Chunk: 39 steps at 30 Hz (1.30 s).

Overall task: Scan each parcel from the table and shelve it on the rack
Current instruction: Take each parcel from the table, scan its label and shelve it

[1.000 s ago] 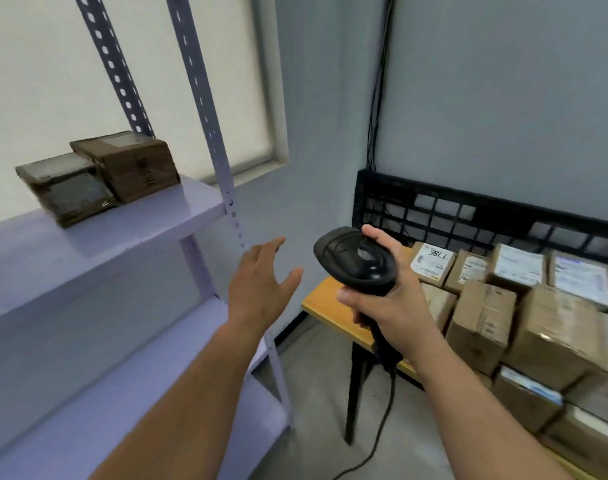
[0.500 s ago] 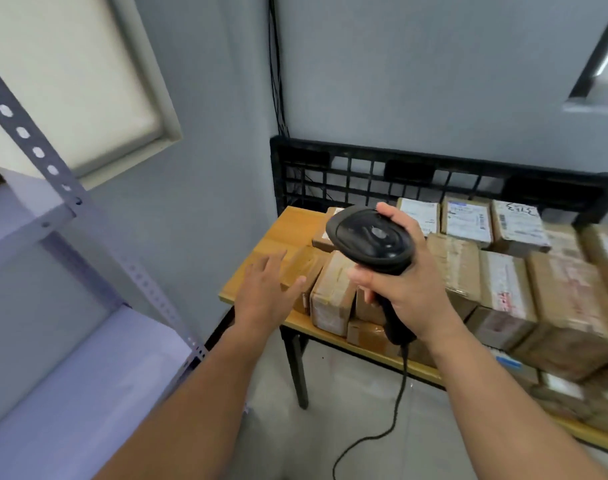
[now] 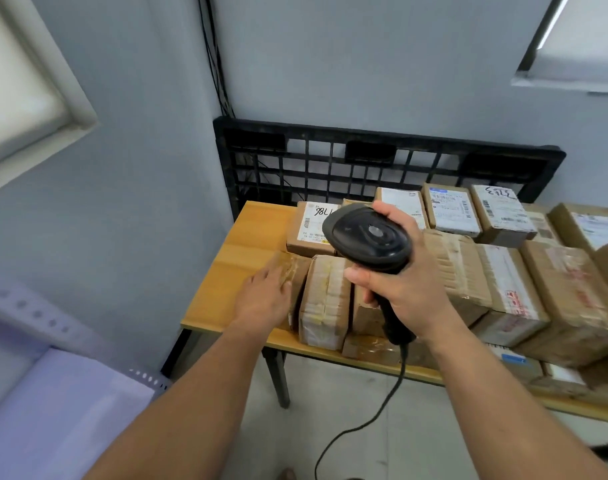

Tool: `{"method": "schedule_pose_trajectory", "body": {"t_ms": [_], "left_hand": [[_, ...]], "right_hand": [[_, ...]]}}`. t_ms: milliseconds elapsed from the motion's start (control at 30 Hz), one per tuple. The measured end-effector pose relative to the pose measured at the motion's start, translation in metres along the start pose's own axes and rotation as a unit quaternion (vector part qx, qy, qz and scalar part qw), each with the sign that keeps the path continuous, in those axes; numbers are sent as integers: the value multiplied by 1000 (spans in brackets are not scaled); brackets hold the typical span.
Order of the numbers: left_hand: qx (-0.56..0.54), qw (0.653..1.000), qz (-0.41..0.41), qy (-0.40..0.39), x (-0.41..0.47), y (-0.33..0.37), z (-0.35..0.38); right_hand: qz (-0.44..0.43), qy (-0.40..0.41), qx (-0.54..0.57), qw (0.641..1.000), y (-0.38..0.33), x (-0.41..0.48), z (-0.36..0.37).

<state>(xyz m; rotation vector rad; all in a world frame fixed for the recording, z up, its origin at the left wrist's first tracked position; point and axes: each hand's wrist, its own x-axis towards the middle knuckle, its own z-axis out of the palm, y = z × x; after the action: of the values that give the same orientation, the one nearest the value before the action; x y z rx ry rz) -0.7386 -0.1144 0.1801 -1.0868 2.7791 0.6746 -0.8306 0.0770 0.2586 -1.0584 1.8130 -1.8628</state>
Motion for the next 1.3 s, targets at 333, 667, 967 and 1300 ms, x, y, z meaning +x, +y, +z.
{"method": "schedule_pose_trajectory", "body": {"t_ms": [333, 667, 967, 1300], "left_hand": [[58, 995, -60, -58, 20, -21, -11], [-230, 964, -92, -99, 0, -58, -35], [-433, 900, -49, 24, -20, -66, -62], [-485, 865, 40, 126, -33, -45, -114]], "right_hand": [[17, 39, -15, 999, 8, 13, 19], [46, 24, -25, 998, -3, 2, 39], [8, 0, -29, 1000, -13, -5, 51], [10, -51, 89, 995, -40, -22, 49]]}}
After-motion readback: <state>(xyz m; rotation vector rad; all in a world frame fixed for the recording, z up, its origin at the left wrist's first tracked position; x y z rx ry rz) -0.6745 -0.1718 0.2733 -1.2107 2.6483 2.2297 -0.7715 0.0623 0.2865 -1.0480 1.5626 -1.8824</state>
